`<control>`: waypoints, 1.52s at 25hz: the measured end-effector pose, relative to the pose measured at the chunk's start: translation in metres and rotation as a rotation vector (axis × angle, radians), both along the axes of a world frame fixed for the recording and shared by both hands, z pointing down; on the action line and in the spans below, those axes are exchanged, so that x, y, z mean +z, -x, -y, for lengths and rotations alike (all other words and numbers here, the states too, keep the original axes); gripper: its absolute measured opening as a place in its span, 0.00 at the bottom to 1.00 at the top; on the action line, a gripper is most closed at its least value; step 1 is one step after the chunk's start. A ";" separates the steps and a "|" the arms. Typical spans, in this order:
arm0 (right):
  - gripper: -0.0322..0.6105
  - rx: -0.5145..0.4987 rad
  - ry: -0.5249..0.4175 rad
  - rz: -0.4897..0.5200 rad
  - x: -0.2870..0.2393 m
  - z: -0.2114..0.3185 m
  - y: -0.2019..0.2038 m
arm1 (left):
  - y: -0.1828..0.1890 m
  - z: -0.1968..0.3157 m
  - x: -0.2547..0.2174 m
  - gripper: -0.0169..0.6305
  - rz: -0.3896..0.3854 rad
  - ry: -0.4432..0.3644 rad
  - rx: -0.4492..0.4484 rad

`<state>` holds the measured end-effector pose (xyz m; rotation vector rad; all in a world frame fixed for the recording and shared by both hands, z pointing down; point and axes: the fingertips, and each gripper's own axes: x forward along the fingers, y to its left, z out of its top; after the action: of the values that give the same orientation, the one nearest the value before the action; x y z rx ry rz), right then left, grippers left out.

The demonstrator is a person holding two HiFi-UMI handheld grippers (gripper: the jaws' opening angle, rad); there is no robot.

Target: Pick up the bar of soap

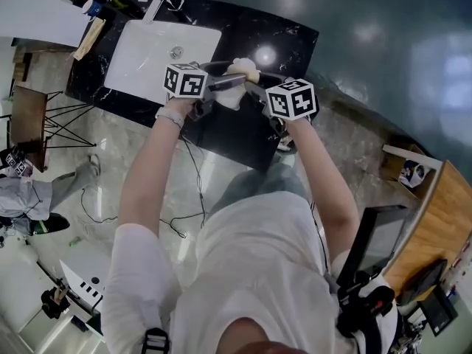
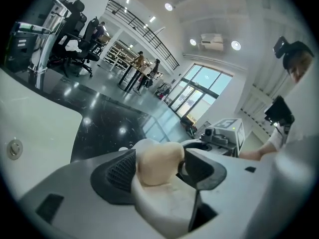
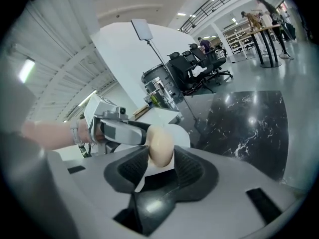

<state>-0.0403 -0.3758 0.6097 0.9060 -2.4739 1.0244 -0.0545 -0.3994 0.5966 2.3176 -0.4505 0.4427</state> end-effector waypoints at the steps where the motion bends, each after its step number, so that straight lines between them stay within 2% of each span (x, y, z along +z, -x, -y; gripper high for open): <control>1: 0.32 0.000 -0.003 0.001 0.000 0.000 0.001 | 0.000 -0.001 -0.001 0.50 -0.011 0.003 -0.002; 10: 0.31 -0.030 -0.049 0.019 -0.008 -0.005 0.008 | 0.007 -0.007 -0.009 0.48 -0.012 -0.039 -0.024; 15: 0.31 -0.027 -0.088 0.053 -0.027 -0.008 0.010 | 0.011 -0.008 -0.032 0.47 -0.061 -0.071 -0.070; 20: 0.31 -0.043 -0.131 0.071 -0.048 -0.016 0.013 | 0.015 -0.016 -0.059 0.44 -0.094 -0.118 -0.065; 24: 0.31 -0.053 -0.211 0.064 -0.070 -0.024 0.014 | 0.017 -0.025 -0.087 0.41 -0.108 -0.225 -0.069; 29: 0.31 -0.070 -0.351 0.048 -0.104 -0.039 0.013 | 0.016 -0.046 -0.120 0.41 -0.104 -0.371 -0.055; 33: 0.31 -0.078 -0.491 0.045 -0.141 -0.052 0.014 | 0.017 -0.063 -0.154 0.40 -0.152 -0.481 -0.053; 38: 0.31 -0.099 -0.693 -0.027 -0.181 -0.073 0.015 | 0.018 -0.087 -0.192 0.40 -0.178 -0.635 -0.059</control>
<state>-0.0555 -0.3025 0.4291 0.9439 -2.8511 0.0931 -0.0723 -0.3124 0.4051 2.9087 -0.6373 0.0559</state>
